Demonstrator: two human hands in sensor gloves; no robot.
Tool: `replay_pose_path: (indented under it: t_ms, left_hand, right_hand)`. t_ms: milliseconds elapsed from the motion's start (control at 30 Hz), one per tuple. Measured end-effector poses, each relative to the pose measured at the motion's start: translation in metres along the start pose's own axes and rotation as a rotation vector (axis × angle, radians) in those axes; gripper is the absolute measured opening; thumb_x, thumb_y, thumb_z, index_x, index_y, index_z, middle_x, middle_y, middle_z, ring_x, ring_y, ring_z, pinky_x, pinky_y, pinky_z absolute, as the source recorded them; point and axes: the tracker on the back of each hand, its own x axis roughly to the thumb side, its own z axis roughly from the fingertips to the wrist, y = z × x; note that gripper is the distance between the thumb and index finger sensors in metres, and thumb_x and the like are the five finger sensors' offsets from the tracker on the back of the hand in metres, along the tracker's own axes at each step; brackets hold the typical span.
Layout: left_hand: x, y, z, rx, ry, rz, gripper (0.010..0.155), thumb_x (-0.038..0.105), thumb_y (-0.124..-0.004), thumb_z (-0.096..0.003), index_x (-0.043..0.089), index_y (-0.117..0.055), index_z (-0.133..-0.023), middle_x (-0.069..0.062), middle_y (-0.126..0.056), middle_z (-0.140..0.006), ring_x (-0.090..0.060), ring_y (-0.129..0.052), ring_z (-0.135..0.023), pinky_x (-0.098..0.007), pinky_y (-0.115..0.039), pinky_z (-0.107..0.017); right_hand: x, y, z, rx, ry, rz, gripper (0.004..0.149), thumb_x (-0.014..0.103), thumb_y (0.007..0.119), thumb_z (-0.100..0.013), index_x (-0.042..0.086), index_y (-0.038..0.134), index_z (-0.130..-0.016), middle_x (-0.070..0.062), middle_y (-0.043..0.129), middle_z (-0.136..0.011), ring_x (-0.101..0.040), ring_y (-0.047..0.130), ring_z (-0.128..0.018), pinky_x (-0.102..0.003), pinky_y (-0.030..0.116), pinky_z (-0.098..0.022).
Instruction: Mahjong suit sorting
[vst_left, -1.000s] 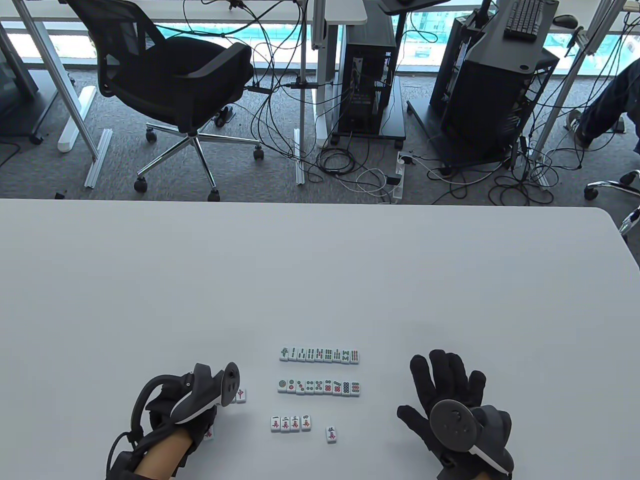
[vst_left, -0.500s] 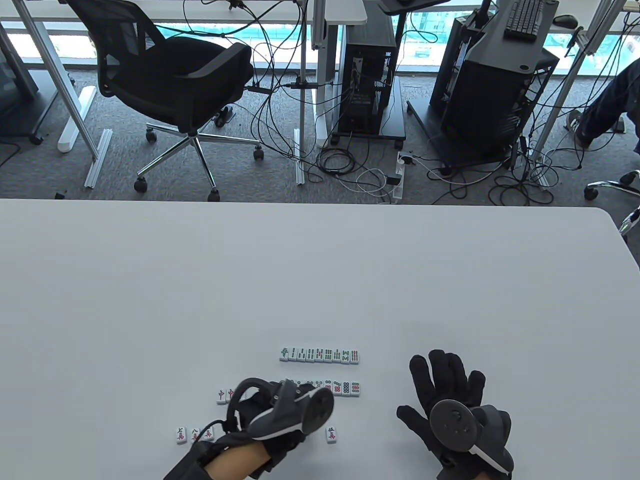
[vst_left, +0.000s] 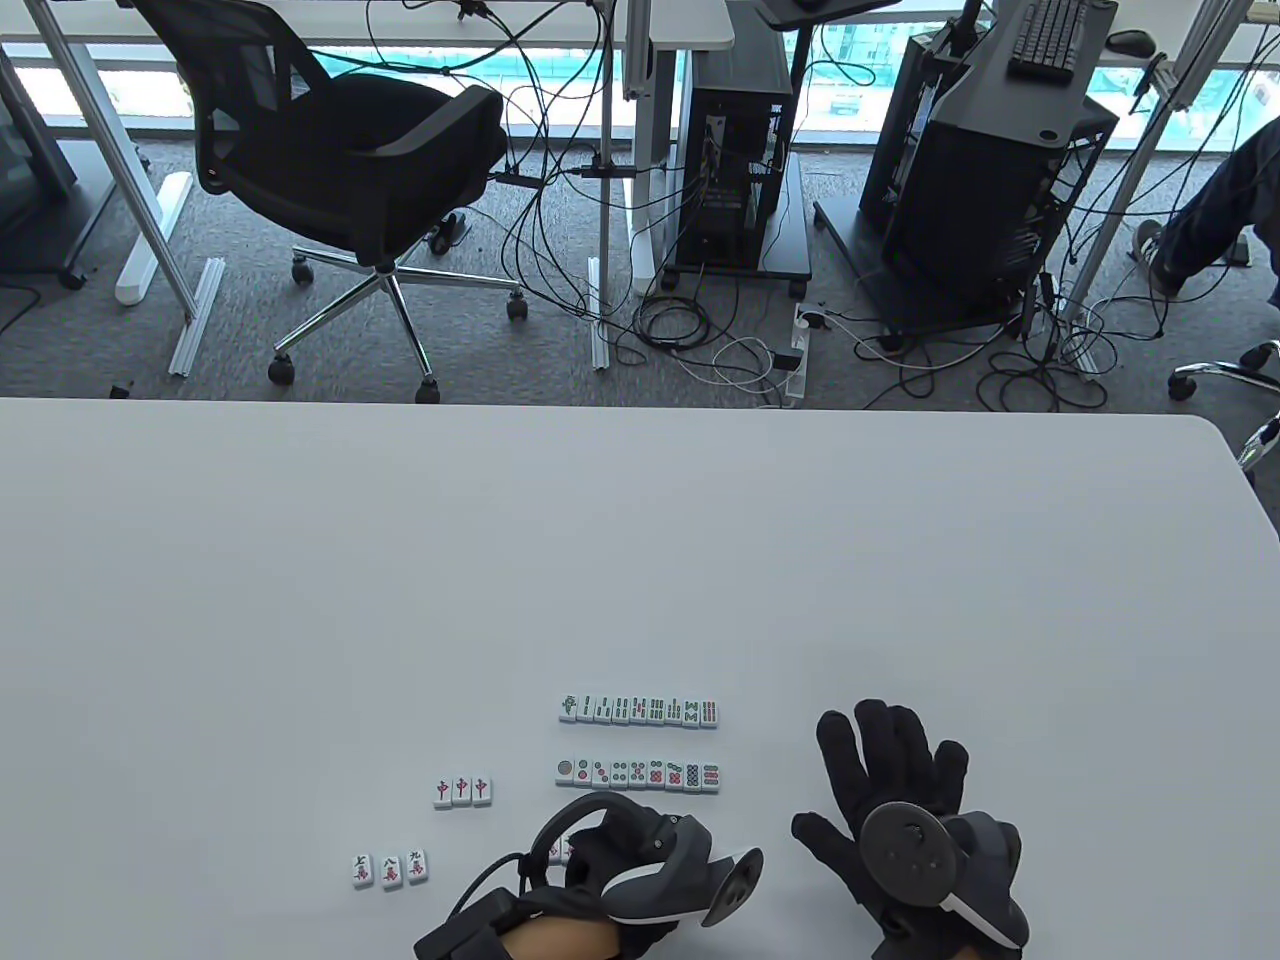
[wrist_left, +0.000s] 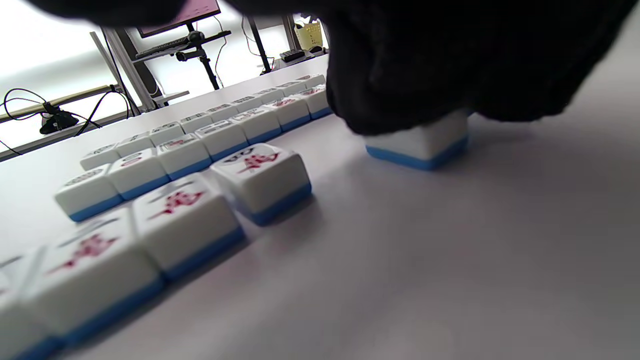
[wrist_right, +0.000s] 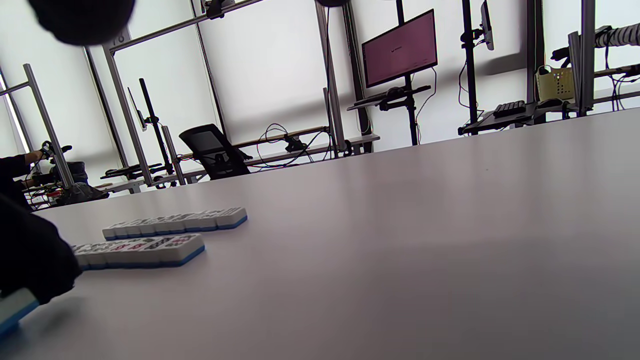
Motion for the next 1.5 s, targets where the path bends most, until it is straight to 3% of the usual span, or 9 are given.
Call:
replay_pose_path:
  t_ms: [567,700,867,1000,1167,1367,1500]
  left_hand:
    - [-0.013,-0.001,0.002,-0.042,0.014,-0.064,0.065,0.058,-0.085,-0.0274,0.019,-0.085,-0.079,0.015,-0.100,-0.033,-0.006,-0.091,-0.003,-0.035,-0.086,-0.018]
    - [-0.038,0.013,0.014,-0.013,0.054,0.009,0.068,0.059,-0.084,-0.0275,0.021,-0.082,-0.083,0.013,-0.101,-0.038,-0.008,-0.094,-0.008,-0.037,-0.086,-0.022]
    - [-0.097,0.024,0.040,0.008,0.193,0.065,0.066,0.056,-0.085,-0.0282,0.020,-0.083,-0.083,0.011,-0.102,-0.040,-0.009,-0.095,-0.009,-0.038,-0.086,-0.023]
    - [-0.148,0.007,0.068,-0.071,0.345,0.051,0.064,0.053,-0.087,-0.0282,0.020,-0.083,-0.083,0.011,-0.102,-0.040,-0.010,-0.096,-0.010,-0.038,-0.086,-0.023]
    - [-0.187,-0.030,0.101,-0.228,0.463,0.017,0.063,0.050,-0.089,-0.0282,0.021,-0.082,-0.084,0.011,-0.102,-0.043,-0.010,-0.097,-0.012,-0.038,-0.086,-0.025]
    - [-0.201,-0.064,0.127,-0.345,0.484,0.111,0.064,0.048,-0.090,-0.0279,0.022,-0.081,-0.085,0.011,-0.102,-0.045,-0.010,-0.097,-0.014,-0.039,-0.086,-0.026]
    - [-0.194,-0.078,0.134,-0.338,0.455,0.095,0.066,0.049,-0.090,-0.0276,0.022,-0.080,-0.087,0.011,-0.102,-0.049,-0.011,-0.099,-0.019,-0.039,-0.087,-0.029]
  right_hand:
    - [0.000,0.001,0.000,0.012,0.005,0.005,0.083,0.062,0.061,-0.043,0.032,0.015,-0.106,-0.013,0.015,-0.115,-0.044,0.016,-0.104,-0.075,0.023,-0.069]
    - [0.000,0.001,0.000,0.010,0.006,0.002,0.083,0.062,0.061,-0.043,0.032,0.015,-0.106,-0.013,0.015,-0.115,-0.044,0.016,-0.104,-0.075,0.023,-0.069]
    - [0.000,0.001,0.000,0.009,0.006,0.000,0.083,0.062,0.061,-0.043,0.032,0.015,-0.106,-0.013,0.015,-0.115,-0.044,0.016,-0.104,-0.075,0.022,-0.069]
    - [-0.001,0.001,0.000,0.010,0.010,0.006,0.083,0.062,0.061,-0.043,0.032,0.015,-0.105,-0.013,0.015,-0.115,-0.044,0.016,-0.104,-0.075,0.022,-0.069]
    - [-0.001,0.001,0.000,0.010,0.013,0.011,0.083,0.062,0.061,-0.043,0.032,0.015,-0.105,-0.013,0.015,-0.115,-0.044,0.016,-0.104,-0.075,0.022,-0.069]
    - [-0.001,0.002,0.000,0.018,0.023,0.015,0.083,0.062,0.061,-0.043,0.032,0.015,-0.105,-0.013,0.014,-0.115,-0.044,0.016,-0.104,-0.075,0.022,-0.069]
    - [-0.001,0.002,0.000,0.023,0.026,0.020,0.083,0.062,0.061,-0.043,0.032,0.015,-0.105,-0.013,0.014,-0.115,-0.043,0.016,-0.104,-0.075,0.022,-0.069]
